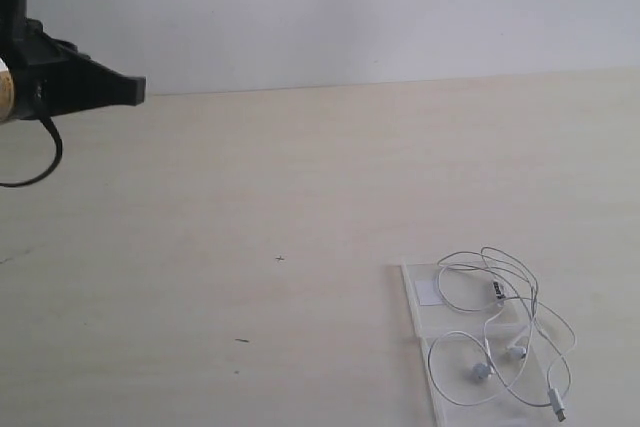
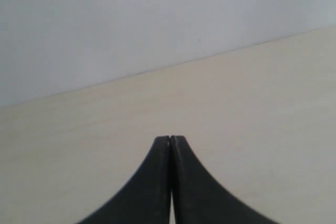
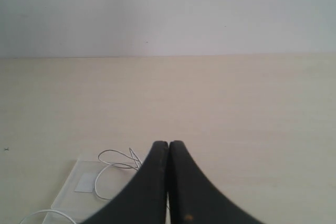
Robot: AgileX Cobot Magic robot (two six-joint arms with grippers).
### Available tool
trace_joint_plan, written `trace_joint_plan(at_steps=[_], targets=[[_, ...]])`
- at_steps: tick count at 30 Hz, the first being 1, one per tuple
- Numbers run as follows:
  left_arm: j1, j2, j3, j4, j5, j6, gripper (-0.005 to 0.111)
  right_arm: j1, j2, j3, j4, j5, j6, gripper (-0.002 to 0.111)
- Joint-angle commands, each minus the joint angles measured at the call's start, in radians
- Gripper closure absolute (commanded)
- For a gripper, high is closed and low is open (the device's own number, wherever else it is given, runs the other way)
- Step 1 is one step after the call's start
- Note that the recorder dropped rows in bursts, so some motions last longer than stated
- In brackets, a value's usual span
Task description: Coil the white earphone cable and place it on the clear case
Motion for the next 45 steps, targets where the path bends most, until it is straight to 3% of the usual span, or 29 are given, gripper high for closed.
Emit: trace_joint_plan(at_steps=[1,5,9,12,14,18,21,25,27,28,29,30,32,34,37,41,45], targets=[[0.000,-0.194,0.004,-0.052,-0.055,-0.011,0.107,-0.007,-0.007,0.004,0.001,-0.003,0.000,0.108],[0.038,-0.450,0.040,-0.059,-0.198,-0.013,0.107,-0.007,-0.007,0.004,0.001,-0.003,0.000,0.108],[0.189,-0.711,0.115,-0.126,-0.441,-0.013,0.107,-0.007,-0.007,0.004,0.001,-0.003,0.000,0.108],[0.276,-0.874,0.181,-0.146,-0.479,-0.056,0.107,-0.007,-0.007,0.004,0.001,-0.003,0.000,0.108],[0.308,-0.947,0.225,-0.191,-0.431,-0.158,0.107,-0.007,-0.007,0.004,0.001,-0.003,0.000,0.108],[0.328,-1.042,0.298,-0.219,-0.409,-0.320,0.107,-0.007,-0.007,0.004,0.001,-0.003,0.000,0.108],[0.328,-1.078,0.333,-0.283,-0.444,-0.320,0.107,-0.007,-0.007,0.004,0.001,-0.003,0.000,0.108],[0.328,-1.088,0.382,-0.478,-0.532,-0.320,0.107,-0.007,-0.007,0.004,0.001,-0.003,0.000,0.108],[0.328,-1.088,0.398,-0.544,-0.518,-0.149,0.107,-0.007,-0.007,0.004,0.003,-0.003,0.000,0.108],[0.328,-1.088,0.402,-0.653,-0.478,0.329,0.107,-0.007,-0.007,0.004,0.007,-0.001,0.000,0.108],[0.328,-1.088,0.409,-0.736,-0.463,0.559,0.107,-0.007,-0.007,0.004,0.007,-0.001,0.000,0.108],[0.328,-1.088,0.432,-1.087,-0.433,1.139,0.107,-0.007,-0.007,0.004,0.007,-0.001,0.000,0.108],[0.328,-1.095,0.471,-1.742,-0.410,1.867,0.107,-0.007,-0.007,0.004,0.007,-0.001,0.000,0.108],[0.328,-1.097,0.511,-1.913,-0.358,2.021,0.107,-0.007,-0.007,0.004,0.007,-0.001,0.000,0.108],[0.328,-1.190,0.583,-1.912,-0.315,1.970,0.107,-0.007,-0.007,0.004,0.007,-0.001,0.000,0.108],[0.386,-1.325,0.691,-1.913,-0.304,1.918,0.107,-0.007,-0.007,0.004,0.007,-0.001,0.000,0.108],[0.429,-1.395,0.758,-1.914,-0.190,1.845,0.107,-0.007,-0.007,0.004,0.007,-0.001,0.000,0.108]])
